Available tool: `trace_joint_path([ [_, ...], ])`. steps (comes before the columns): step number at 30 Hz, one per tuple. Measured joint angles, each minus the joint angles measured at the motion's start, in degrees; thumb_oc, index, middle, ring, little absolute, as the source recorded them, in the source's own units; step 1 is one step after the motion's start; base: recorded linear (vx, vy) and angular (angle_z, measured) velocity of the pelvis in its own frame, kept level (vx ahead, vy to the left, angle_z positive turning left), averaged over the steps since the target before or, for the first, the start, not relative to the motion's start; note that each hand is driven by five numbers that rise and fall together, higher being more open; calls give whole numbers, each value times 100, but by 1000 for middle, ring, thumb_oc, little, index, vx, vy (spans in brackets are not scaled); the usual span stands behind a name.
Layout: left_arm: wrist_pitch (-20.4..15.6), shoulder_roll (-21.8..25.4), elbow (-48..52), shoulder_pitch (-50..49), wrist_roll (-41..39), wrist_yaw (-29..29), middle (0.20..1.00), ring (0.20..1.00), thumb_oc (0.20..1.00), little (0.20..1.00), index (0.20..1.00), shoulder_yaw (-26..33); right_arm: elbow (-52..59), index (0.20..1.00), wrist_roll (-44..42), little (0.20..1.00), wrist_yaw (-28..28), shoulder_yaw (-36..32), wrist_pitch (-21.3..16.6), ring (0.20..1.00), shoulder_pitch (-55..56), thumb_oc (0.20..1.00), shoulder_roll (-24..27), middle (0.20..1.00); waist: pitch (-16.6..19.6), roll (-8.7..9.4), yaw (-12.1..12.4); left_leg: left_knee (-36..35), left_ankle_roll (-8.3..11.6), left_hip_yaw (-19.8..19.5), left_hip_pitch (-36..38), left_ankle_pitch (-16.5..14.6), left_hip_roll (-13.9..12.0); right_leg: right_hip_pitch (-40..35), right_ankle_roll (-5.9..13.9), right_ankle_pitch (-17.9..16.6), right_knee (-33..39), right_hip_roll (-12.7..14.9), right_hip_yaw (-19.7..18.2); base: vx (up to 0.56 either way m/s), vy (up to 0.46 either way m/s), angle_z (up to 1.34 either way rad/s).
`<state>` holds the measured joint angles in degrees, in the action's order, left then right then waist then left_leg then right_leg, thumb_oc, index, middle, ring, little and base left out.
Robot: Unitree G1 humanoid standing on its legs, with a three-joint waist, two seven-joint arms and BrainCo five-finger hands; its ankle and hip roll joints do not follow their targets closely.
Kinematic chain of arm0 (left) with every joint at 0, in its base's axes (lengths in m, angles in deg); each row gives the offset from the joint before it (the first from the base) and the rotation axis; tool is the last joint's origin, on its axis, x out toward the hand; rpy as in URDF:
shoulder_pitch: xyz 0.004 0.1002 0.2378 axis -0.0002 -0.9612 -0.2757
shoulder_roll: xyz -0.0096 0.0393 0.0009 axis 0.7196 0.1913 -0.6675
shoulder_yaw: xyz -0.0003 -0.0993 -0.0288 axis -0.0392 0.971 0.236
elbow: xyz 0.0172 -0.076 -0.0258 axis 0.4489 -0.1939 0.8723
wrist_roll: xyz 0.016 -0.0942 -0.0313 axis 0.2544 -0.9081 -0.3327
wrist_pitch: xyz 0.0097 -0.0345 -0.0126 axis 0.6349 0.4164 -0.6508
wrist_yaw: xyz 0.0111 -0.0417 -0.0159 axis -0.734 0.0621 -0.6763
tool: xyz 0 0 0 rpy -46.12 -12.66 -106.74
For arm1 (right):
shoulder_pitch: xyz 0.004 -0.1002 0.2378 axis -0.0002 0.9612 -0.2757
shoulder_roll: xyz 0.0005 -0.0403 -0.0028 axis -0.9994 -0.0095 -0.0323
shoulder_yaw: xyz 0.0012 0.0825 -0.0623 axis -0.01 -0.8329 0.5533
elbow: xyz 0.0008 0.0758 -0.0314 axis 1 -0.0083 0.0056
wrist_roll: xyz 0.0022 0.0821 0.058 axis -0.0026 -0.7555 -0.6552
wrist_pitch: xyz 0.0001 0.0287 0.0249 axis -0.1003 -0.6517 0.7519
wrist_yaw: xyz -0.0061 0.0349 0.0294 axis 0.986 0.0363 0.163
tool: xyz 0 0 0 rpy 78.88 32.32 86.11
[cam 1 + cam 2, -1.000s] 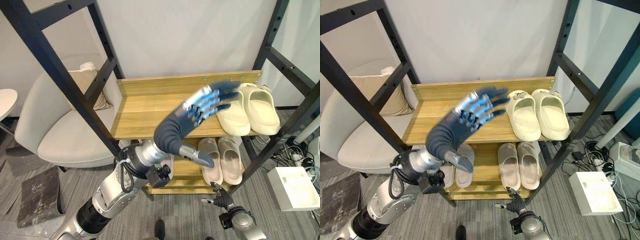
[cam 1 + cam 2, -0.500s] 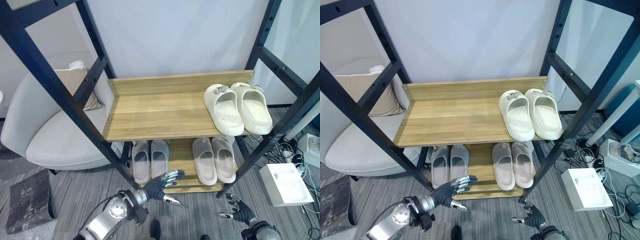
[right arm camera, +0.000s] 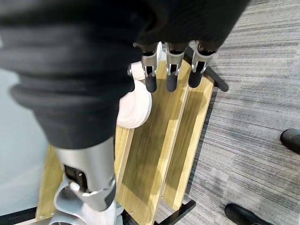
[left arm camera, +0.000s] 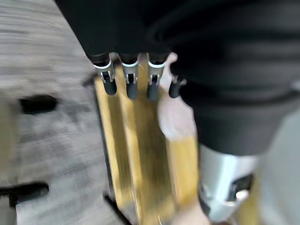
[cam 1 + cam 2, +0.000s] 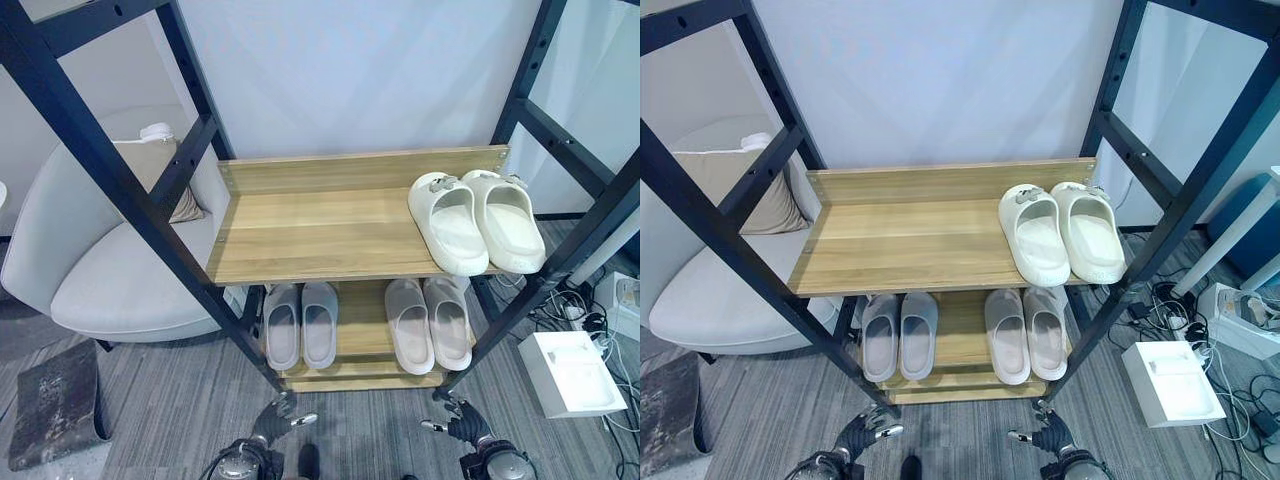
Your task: Arrange the slippers neatly on the shoe rack.
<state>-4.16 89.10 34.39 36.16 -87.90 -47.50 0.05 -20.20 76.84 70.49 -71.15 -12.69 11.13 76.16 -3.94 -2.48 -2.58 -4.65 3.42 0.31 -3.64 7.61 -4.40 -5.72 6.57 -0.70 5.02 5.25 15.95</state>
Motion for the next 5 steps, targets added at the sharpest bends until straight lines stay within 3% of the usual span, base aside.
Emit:
trace_joint_path([
  [5,-48,-47,-207,67,-67,-277,1000,1000,1000,1000,1000,218,-1,1000,-2,1000,-107,5,-1,1000,3,1000,0,1000,22,-9,1,-1,-1,2,7,0,-5,-6,2,-11,0,-4,0,0,0,0],
])
